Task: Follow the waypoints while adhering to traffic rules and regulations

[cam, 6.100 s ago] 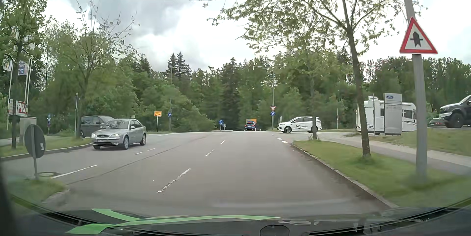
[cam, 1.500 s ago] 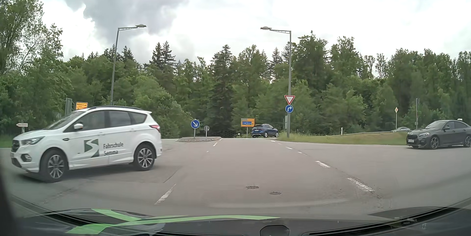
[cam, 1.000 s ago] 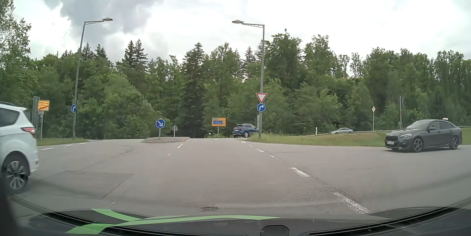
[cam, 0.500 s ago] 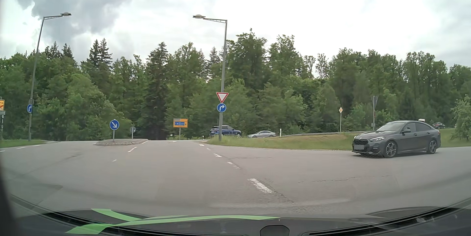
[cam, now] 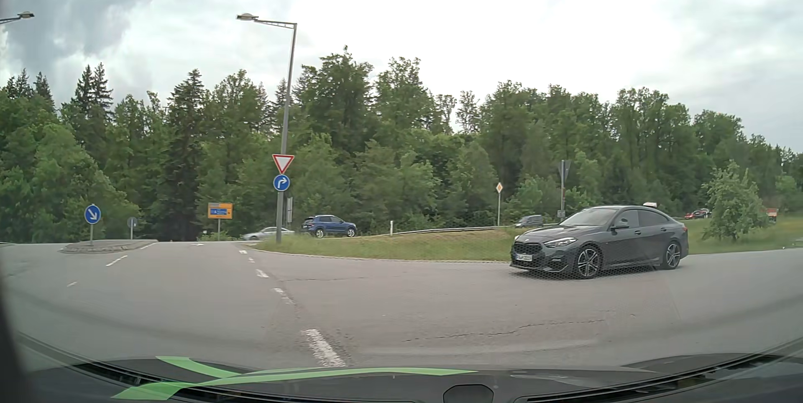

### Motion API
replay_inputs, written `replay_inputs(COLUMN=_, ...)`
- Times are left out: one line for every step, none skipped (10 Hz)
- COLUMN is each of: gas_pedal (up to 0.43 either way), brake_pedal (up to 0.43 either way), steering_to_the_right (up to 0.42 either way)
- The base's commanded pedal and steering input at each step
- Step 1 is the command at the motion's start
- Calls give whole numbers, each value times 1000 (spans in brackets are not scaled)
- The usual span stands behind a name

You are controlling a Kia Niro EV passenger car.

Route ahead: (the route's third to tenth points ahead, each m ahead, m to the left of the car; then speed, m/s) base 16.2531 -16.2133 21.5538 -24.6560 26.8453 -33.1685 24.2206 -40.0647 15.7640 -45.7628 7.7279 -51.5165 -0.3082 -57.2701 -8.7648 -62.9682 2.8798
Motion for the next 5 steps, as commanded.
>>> replay_inputs(gas_pedal=79, brake_pedal=0, steering_to_the_right=496)
replay_inputs(gas_pedal=79, brake_pedal=0, steering_to_the_right=496)
replay_inputs(gas_pedal=79, brake_pedal=0, steering_to_the_right=498)
replay_inputs(gas_pedal=79, brake_pedal=0, steering_to_the_right=499)
replay_inputs(gas_pedal=79, brake_pedal=0, steering_to_the_right=499)
